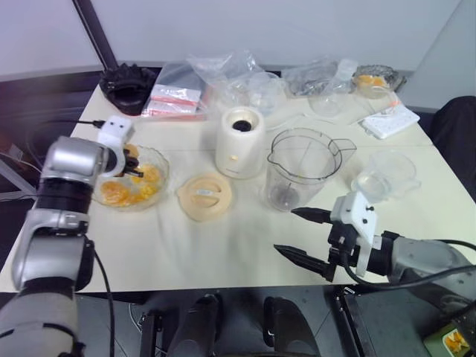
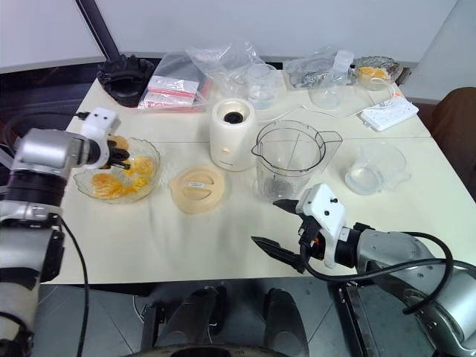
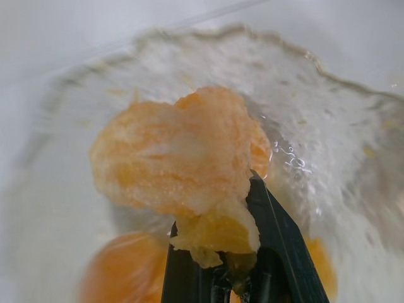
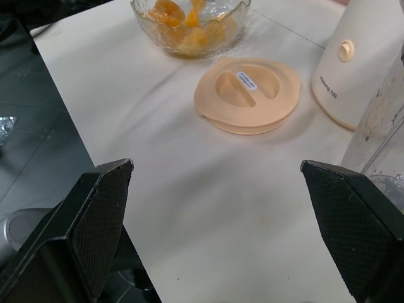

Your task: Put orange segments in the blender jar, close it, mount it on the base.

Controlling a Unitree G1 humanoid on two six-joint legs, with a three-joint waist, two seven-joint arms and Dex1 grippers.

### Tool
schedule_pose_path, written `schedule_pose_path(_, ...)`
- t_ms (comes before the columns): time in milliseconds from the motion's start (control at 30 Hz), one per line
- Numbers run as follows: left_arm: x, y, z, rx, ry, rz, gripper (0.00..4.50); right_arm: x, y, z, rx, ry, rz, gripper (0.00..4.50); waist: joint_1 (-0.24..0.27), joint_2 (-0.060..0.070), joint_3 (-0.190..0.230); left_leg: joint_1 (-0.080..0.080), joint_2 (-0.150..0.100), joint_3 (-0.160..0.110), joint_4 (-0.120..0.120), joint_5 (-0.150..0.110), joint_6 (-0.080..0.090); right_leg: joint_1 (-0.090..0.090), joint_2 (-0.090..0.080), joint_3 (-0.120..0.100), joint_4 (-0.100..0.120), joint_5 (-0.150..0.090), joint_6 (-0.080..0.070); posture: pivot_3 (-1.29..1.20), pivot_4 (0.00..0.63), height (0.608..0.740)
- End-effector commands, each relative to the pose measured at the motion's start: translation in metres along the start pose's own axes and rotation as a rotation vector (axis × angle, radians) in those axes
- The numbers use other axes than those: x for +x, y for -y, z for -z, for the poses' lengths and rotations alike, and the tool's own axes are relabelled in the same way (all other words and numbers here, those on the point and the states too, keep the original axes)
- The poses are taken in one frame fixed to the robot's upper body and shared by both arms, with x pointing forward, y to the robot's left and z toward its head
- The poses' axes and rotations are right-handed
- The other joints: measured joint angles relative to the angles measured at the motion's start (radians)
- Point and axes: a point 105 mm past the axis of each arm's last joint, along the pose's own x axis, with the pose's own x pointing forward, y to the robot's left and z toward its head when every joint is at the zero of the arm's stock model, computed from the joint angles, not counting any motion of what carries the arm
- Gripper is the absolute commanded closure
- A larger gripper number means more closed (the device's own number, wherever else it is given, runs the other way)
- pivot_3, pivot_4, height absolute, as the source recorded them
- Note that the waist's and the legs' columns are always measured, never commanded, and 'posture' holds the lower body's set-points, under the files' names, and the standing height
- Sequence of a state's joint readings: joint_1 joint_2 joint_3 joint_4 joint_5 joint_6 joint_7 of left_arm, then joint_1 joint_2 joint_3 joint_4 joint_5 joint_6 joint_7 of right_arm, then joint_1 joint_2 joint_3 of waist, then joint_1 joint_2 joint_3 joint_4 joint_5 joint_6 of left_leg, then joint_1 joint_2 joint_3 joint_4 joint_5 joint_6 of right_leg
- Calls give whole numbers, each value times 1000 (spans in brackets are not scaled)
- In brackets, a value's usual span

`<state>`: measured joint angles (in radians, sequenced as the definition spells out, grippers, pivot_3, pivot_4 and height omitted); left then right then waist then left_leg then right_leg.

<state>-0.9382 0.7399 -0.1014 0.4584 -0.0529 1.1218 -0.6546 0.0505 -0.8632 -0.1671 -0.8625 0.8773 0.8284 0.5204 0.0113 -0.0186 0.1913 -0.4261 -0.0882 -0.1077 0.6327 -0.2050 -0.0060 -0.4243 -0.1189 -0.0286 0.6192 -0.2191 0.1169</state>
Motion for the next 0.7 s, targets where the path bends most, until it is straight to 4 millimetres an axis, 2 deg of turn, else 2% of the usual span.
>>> schedule_pose_path(33,-18,-6,-5,18,24,30,4435,-3,2,-6,-24,31,6,0,1,0,0,0,0,0,0,0,0,0,0,0,0,0,0,0,150,740)
schedule_pose_path(167,-27,-16,4,5,37,124,4435,-6,9,-6,-15,35,18,0,1,0,0,0,0,0,1,0,0,0,0,0,1,0,0,0,150,740)
schedule_pose_path(300,-32,-17,-2,-44,153,274,4435,-9,19,-5,-12,38,49,0,4,0,0,0,0,0,1,0,0,0,0,0,0,0,0,0,150,740)
schedule_pose_path(433,-52,-9,-26,-86,392,505,4435,-14,28,-7,0,60,87,0,2,0,0,-1,0,0,0,0,0,0,-1,0,-1,0,-1,0,150,740)
schedule_pose_path(500,-63,-11,-35,-91,483,563,4435,-21,32,-16,41,110,105,0,2,0,0,-1,0,0,0,0,0,0,-1,0,-1,0,-1,0,150,740)
schedule_pose_path(700,-83,-5,-60,-23,554,670,4435,-46,35,-36,58,145,128,0,3,0,0,-1,0,0,1,0,0,1,-1,0,0,0,-1,0,150,740)
